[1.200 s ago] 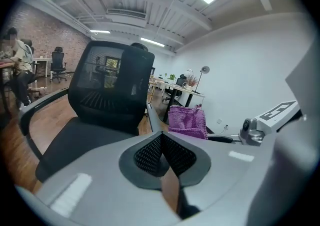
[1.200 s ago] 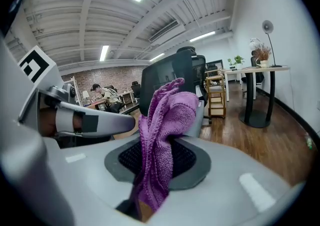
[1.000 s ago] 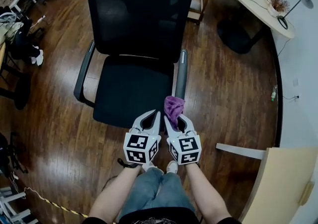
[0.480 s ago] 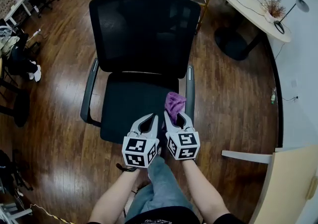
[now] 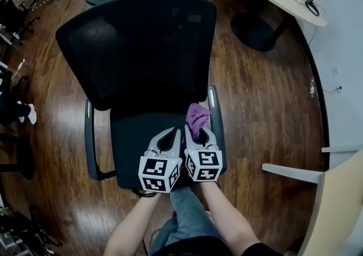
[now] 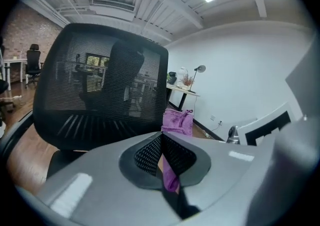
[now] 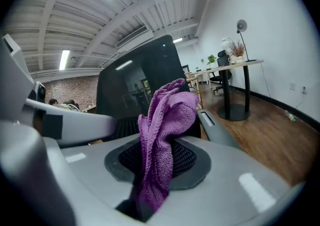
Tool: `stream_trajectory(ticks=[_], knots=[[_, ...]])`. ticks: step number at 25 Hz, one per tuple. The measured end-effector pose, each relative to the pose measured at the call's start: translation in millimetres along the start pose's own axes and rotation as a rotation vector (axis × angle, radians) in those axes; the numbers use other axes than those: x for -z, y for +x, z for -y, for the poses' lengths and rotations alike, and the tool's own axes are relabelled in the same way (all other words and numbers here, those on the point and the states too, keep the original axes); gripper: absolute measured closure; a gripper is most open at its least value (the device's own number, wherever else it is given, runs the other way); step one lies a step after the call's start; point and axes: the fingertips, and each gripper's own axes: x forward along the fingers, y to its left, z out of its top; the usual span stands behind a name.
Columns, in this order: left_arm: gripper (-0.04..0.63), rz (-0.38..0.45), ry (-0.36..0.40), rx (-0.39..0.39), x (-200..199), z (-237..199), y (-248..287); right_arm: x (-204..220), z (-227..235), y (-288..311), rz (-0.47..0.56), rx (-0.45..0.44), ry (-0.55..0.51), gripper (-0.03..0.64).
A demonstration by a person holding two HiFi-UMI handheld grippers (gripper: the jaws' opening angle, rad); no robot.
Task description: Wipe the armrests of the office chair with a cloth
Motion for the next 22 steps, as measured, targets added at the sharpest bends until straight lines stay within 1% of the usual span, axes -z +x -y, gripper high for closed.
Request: stream_trajectory(ticks=[3,6,11,15,22], knots=[[0.591,-0.031,0.018,0.030,-4.6,-7.2,20.1,-8.7,16.1,24.6,0.002,0.038,0.051,0.522],[0.591,-0.066,0.019,0.041,-3.3,-16.9,33.6,-10.3,28.1,43.7,-0.005,0.063,0.105,0.522],[0.591,-0.104,0.042,0.061,-4.4,-27.6,52.2,-7.2,47.3,67.6,-0.011,0.111,0.150,0.523],[0.591,-0.124,0.046,0.065,-0.9,-35.2,62.3,-3.4,53.9,76.9,-0.005,0.120,0.206,0.522],[0.591,-0.135,0.077,0.102,6.4,-31.2,63.7,5.3,51.8,66.9,0.005,0.128,0.215,0.522]])
